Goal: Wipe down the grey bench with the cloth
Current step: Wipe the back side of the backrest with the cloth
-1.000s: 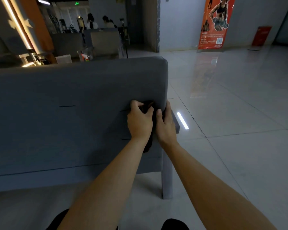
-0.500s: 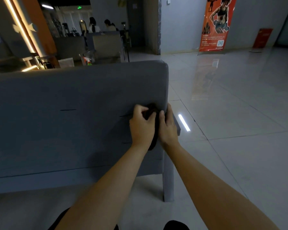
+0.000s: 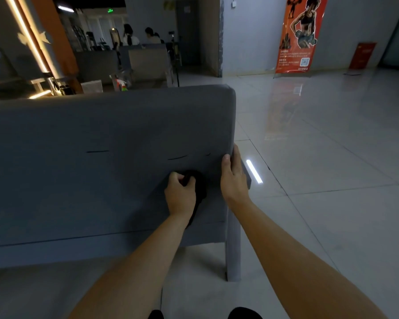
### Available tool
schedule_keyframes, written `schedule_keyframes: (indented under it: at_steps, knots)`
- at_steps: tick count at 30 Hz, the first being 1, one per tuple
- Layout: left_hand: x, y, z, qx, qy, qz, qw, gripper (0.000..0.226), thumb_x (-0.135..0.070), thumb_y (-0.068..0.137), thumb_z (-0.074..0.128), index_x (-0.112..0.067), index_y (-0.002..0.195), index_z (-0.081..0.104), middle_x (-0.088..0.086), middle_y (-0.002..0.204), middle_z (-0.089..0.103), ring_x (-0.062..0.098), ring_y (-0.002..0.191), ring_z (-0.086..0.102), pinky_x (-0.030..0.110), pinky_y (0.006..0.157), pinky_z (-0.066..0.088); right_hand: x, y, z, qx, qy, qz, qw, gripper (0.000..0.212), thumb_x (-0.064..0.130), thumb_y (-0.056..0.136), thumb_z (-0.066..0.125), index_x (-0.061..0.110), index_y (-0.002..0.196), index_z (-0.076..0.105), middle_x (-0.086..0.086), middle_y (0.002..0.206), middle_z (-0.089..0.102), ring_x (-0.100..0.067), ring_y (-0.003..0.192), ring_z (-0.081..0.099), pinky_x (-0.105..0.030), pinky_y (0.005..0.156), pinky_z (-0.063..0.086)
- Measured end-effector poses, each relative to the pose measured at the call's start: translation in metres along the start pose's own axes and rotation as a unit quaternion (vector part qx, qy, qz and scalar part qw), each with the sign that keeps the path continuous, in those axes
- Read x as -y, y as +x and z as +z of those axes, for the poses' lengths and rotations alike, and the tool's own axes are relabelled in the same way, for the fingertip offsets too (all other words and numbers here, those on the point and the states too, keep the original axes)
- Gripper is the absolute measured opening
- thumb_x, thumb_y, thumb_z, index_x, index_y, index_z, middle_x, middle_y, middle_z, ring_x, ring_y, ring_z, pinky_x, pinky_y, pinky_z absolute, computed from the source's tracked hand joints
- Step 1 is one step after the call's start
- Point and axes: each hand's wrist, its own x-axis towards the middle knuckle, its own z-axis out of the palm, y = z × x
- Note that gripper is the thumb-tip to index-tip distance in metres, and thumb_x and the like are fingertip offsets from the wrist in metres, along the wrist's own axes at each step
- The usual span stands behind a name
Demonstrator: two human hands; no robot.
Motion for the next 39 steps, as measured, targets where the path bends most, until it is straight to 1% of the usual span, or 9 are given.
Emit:
schedule_keyframes:
  at_steps: [4,6,12,17,20,22,27,32,39]
  knots:
    - [-0.053,-0.010,0.006,0.026,-0.039,0.128,0.991,0.014,-0.018,0.093,0.069,-0.015,0.093,0.056,-0.010,0.086,0.061,-0.003,0.080,0.061,0.011,0.066,0.044,-0.002,0.002,0.005,-0.009,0.011,-0.016,1.000,0.053,0.052,0.108,0.027,0.043,0.160,0.017,0.009,0.159,0.039,-0.013,0.145,0.037,-0.034,0.118,0.031]
    - [-0.083,-0.004,0.012,0.019,-0.048,0.159,0.986,0.013,-0.018,0.093,0.069,-0.015,0.091,0.056,-0.010,0.083,0.061,-0.004,0.076,0.060,0.012,0.065,0.046,-0.002,0.002,0.006,-0.013,0.012,-0.025,1.000,0.053,0.053,0.107,0.026,0.042,0.159,0.020,0.008,0.158,0.041,-0.013,0.144,0.039,-0.043,0.121,0.033]
    - [-0.070,0.009,0.014,0.006,-0.028,0.157,0.987,0.021,-0.023,0.092,0.069,-0.013,0.082,0.053,-0.007,0.071,0.059,0.002,0.062,0.057,0.015,0.055,0.043,0.001,-0.002,0.004,-0.022,0.007,-0.022,0.999,0.050,0.046,0.110,0.026,0.040,0.160,0.020,0.008,0.158,0.042,-0.010,0.143,0.039,-0.040,0.121,0.033]
    - [-0.012,0.016,-0.004,0.004,0.007,0.046,0.999,0.029,-0.021,0.092,0.069,-0.012,0.076,0.047,-0.001,0.070,0.055,0.007,0.060,0.049,0.028,0.060,0.037,0.001,-0.002,0.004,-0.017,0.005,-0.011,1.000,0.052,0.043,0.110,0.028,0.038,0.161,0.018,0.008,0.162,0.035,-0.012,0.146,0.033,-0.026,0.115,0.027]
    - [0.012,0.005,-0.016,0.015,0.000,0.006,1.000,0.028,-0.020,0.094,0.068,-0.008,0.080,0.048,0.003,0.072,0.056,0.012,0.062,0.051,0.030,0.063,0.038,-0.001,-0.003,0.009,-0.017,0.015,-0.010,1.000,0.055,0.048,0.109,0.030,0.041,0.161,0.014,0.010,0.163,0.030,-0.012,0.148,0.029,-0.033,0.120,0.027]
    - [-0.001,-0.001,-0.015,0.008,-0.045,0.015,0.999,0.024,-0.021,0.095,0.067,-0.007,0.085,0.051,0.002,0.078,0.060,0.008,0.066,0.055,0.027,0.064,0.042,-0.002,-0.003,0.012,-0.016,0.028,-0.004,0.999,0.055,0.048,0.109,0.031,0.041,0.161,0.014,0.009,0.163,0.031,-0.013,0.148,0.030,-0.038,0.122,0.027]
    - [-0.077,-0.003,0.003,0.016,-0.089,0.139,0.986,0.015,-0.020,0.093,0.071,-0.016,0.095,0.056,-0.011,0.087,0.064,-0.005,0.081,0.062,0.010,0.069,0.047,-0.003,0.000,0.012,-0.018,0.043,-0.025,0.999,0.057,0.056,0.104,0.031,0.042,0.158,0.021,0.008,0.157,0.042,-0.011,0.143,0.040,-0.045,0.120,0.035]
    - [-0.083,0.013,0.011,0.032,-0.020,0.188,0.981,0.017,-0.023,0.094,0.068,-0.016,0.087,0.054,-0.012,0.078,0.060,0.001,0.069,0.059,0.019,0.063,0.049,-0.002,0.002,0.016,-0.033,0.051,-0.023,0.998,0.057,0.057,0.104,0.027,0.042,0.158,0.020,0.008,0.158,0.041,-0.010,0.144,0.039,-0.045,0.120,0.035]
    - [-0.044,0.014,0.012,0.046,-0.006,0.141,0.989,0.024,-0.020,0.094,0.065,-0.013,0.079,0.050,-0.003,0.070,0.059,0.005,0.058,0.054,0.022,0.056,0.045,-0.004,0.002,0.013,-0.025,0.030,-0.021,0.999,0.050,0.045,0.111,0.024,0.042,0.160,0.017,0.012,0.158,0.039,-0.001,0.139,0.037,-0.029,0.118,0.031]
